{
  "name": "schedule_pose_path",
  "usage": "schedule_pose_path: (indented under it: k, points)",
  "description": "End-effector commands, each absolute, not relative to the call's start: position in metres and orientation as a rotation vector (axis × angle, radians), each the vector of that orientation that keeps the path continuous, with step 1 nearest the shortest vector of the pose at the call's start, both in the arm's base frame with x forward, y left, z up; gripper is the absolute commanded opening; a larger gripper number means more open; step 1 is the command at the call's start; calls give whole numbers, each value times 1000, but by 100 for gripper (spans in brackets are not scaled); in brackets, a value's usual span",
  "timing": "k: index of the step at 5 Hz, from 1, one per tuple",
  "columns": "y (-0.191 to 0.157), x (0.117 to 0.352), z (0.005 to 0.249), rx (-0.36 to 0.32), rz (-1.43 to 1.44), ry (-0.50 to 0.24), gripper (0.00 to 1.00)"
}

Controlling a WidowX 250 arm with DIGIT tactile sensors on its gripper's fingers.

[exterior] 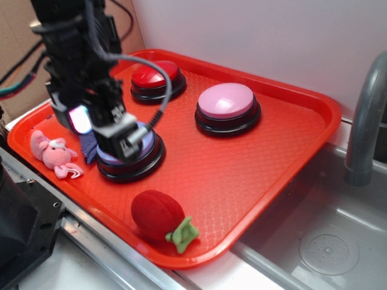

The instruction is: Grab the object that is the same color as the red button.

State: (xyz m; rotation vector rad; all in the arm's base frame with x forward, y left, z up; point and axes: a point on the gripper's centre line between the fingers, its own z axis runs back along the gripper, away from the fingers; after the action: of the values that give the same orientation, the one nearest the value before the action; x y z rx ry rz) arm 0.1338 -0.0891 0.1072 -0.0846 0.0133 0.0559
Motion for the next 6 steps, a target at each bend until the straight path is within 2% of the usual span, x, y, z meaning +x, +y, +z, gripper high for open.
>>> schedule_pose_path:
  k: [1, 2, 3, 5, 6]
  points:
    - [-104, 142, 68, -65, 101, 20, 100]
    - [-109, 144, 49, -85, 123, 31, 100]
    - [-114, 145, 31, -57, 124, 40, 100]
    - [-126, 141, 13, -48, 105, 40, 100]
    - [-127, 140, 10, -57, 106, 33, 0]
